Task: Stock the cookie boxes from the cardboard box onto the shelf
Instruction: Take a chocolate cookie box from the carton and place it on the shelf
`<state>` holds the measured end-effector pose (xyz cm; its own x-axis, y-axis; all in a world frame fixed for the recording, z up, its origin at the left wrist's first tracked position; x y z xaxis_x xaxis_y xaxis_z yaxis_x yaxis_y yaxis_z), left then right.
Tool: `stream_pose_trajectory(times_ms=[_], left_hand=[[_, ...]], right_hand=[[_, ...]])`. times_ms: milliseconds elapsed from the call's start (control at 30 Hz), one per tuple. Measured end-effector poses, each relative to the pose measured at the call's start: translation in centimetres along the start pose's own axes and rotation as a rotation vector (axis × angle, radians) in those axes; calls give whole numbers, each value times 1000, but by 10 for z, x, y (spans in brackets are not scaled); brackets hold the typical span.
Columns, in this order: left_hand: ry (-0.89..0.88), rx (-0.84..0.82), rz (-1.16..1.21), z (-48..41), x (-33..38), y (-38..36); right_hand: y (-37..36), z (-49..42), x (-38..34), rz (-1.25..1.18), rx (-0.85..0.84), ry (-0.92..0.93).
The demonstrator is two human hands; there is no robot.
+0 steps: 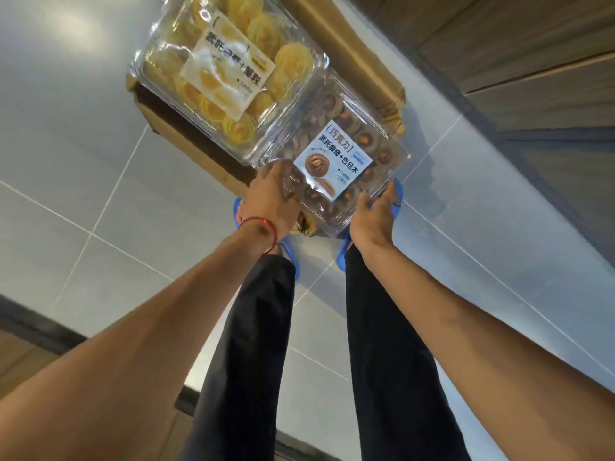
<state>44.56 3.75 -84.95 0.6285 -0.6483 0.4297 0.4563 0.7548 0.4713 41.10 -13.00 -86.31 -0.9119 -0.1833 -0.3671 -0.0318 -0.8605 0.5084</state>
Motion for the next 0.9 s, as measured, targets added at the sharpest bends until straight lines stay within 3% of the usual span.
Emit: stream_pose_trajectory(times_ms=[200, 400, 567, 900], left_hand=[[-83, 72, -124, -16, -4, -2], [-10, 24, -180, -35, -1, -6], [137, -66, 29, -55, 19, -17], [319, 92, 152, 4, 19, -6]], right_hand=[[-2, -18, 5, 22, -3, 38], [27, -32, -8, 29, -38, 25], [46, -44, -18, 183, -140, 11], [84, -1, -34, 382, -179, 2]])
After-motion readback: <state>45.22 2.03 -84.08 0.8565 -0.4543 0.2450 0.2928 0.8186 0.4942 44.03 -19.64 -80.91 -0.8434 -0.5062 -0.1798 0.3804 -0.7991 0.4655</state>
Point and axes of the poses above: each hand's wrist, its own z-axis away from the middle knuckle, its own y-axis out of the back of the hand, x = y × z, the point moved 2 cm from there along -z, towards the middle knuckle, and after that the axes turned 3 degrees about x, right-handed, at the moved point
